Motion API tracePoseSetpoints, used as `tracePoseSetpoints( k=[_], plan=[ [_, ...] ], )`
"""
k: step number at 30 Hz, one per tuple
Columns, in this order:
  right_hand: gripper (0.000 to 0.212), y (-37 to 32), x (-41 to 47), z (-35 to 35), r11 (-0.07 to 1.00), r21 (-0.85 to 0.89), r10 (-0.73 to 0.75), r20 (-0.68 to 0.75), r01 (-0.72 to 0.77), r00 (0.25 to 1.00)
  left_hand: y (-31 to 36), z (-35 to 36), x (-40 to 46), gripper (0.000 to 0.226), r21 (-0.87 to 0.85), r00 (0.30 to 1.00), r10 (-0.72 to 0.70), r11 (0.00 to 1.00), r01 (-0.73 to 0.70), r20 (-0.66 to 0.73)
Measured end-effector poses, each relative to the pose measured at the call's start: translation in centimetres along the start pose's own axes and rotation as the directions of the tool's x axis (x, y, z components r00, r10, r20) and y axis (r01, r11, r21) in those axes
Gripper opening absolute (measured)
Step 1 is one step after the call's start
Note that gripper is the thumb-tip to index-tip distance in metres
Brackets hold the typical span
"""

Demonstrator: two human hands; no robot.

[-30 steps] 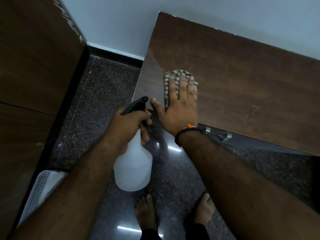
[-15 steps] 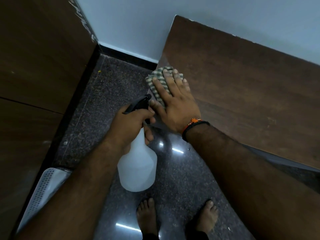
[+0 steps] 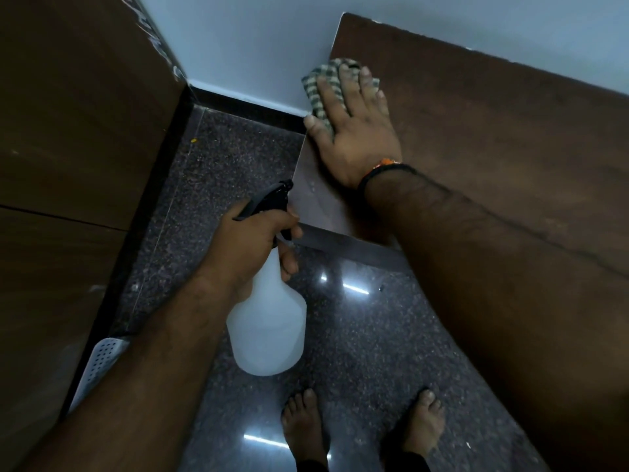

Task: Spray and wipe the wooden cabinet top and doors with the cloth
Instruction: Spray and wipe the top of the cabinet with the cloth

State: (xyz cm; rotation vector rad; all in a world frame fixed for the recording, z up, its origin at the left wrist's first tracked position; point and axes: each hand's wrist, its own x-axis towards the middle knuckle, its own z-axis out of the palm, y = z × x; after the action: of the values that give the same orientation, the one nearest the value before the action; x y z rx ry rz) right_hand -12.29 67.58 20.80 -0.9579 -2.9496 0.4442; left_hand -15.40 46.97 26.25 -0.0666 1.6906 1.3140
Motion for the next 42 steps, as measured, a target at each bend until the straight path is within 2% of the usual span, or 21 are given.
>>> tracePoseSetpoints(
  k=[7,14,26,33,42],
  plan=[
    [0.066,-1.4,-3.2,0.6,0.997,0.018,-0.079,-0.004,0.079,0.997,0.0,-0.2,-0.6,0.013,-0.009,1.0,-0.003,1.0,0.003,-0.012],
    [0.061,-2.9,-6.9,2.1,0.975,0.018,-0.221,-0.006,0.221,0.975,-1.2,-0.3,-1.5,0.009,-0.008,0.999,-0.005,1.0,0.005,-0.036],
    [0.056,0.5,-11.1,1.5,0.853,0.054,-0.522,0.042,0.519,0.852,-4.0,3.4,-4.2,0.013,0.015,0.999,-0.028,0.999,0.029,-0.03],
    [0.041,6.6,-14.8,0.8,0.854,0.011,-0.52,-0.018,0.52,0.854,-4.2,7.9,-5.4,0.007,0.04,1.0,-0.012,0.999,0.011,0.012],
    [0.047,15.9,-21.3,-1.6,0.929,-0.039,-0.37,-0.046,0.369,0.928,-5.0,16.7,-6.9,0.007,0.112,0.994,-0.016,0.994,0.004,0.109]
  ],
)
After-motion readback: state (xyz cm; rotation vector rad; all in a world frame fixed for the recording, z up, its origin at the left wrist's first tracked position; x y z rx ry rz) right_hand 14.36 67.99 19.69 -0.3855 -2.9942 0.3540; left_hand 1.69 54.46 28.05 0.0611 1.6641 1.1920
